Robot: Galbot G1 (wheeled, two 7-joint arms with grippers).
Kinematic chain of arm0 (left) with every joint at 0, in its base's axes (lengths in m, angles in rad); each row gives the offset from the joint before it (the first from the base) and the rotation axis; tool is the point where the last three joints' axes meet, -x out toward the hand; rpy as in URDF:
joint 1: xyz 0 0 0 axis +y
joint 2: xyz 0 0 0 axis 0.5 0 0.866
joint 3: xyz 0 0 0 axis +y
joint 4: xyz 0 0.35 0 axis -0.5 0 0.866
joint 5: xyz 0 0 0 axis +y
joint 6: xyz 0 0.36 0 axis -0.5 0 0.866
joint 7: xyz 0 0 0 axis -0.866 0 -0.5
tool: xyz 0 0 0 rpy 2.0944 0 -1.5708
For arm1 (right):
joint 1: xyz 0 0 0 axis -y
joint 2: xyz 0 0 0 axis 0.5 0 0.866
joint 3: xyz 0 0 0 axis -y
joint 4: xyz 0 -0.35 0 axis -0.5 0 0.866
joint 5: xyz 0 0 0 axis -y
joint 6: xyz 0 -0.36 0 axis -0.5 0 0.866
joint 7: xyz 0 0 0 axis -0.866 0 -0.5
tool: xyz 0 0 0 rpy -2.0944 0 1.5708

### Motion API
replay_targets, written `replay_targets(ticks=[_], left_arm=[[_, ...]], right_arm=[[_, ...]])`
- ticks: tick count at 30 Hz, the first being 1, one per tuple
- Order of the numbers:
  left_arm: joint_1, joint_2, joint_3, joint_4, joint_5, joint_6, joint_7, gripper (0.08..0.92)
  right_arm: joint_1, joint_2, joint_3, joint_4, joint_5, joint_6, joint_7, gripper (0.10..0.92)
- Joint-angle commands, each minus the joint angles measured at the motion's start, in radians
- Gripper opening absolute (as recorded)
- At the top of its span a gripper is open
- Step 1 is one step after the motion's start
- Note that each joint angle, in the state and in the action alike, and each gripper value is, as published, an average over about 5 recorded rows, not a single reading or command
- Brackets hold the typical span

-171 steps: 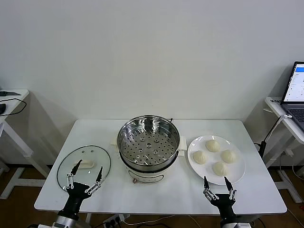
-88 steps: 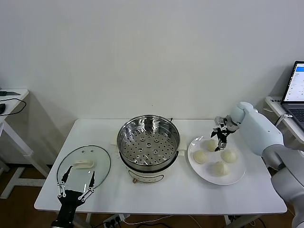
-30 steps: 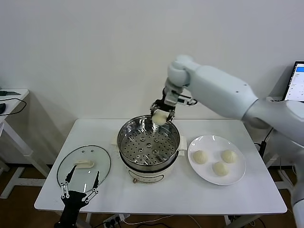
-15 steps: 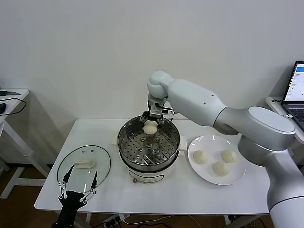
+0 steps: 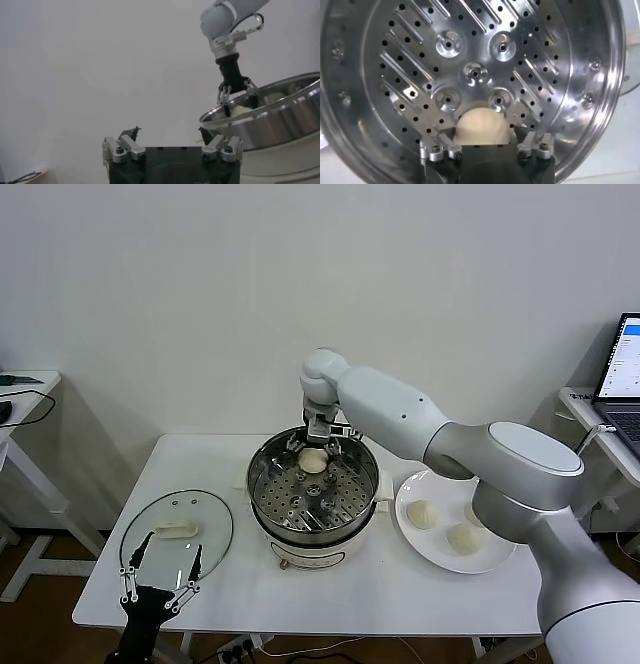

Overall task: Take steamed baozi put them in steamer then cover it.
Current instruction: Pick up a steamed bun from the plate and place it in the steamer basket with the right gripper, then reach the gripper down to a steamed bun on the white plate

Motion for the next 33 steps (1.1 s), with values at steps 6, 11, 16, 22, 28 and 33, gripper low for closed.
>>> replay_targets(ticks=[6, 11, 16, 22, 28, 33], left_arm=[[-0.001, 0.006, -0.007, -0.012, -0.023, 0.013, 0.000, 0.823], [-0.004, 0.008, -0.004, -0.013, -0.019, 0.015, 0.000, 0.823], [-0.005, 0.008, 0.000, -0.012, -0.001, 0.014, -0.003, 0.823], [-0.004, 0.010, -0.001, -0.009, 0.007, 0.007, -0.007, 0.823], [-0.010, 0.007, 0.006, -0.006, 0.005, 0.007, -0.010, 0.823], [-0.018, 0.000, 0.003, -0.010, -0.023, 0.010, -0.012, 0.823]], right_arm=[[0.092, -0.136, -0.014, 0.202, 0.224, -0.116, -0.108, 0.823], [0.239, -0.333, -0.083, 0.329, 0.496, -0.336, -0.193, 0.823], [0.352, -0.532, -0.259, 0.355, 0.794, -0.638, -0.130, 0.823], [0.311, -0.706, -0.400, 0.337, 0.935, -0.798, -0.065, 0.823], [0.210, -0.778, -0.481, 0.355, 0.942, -0.839, 0.004, 0.823], [0.088, -0.766, -0.464, 0.343, 0.897, -0.839, 0.103, 0.823]])
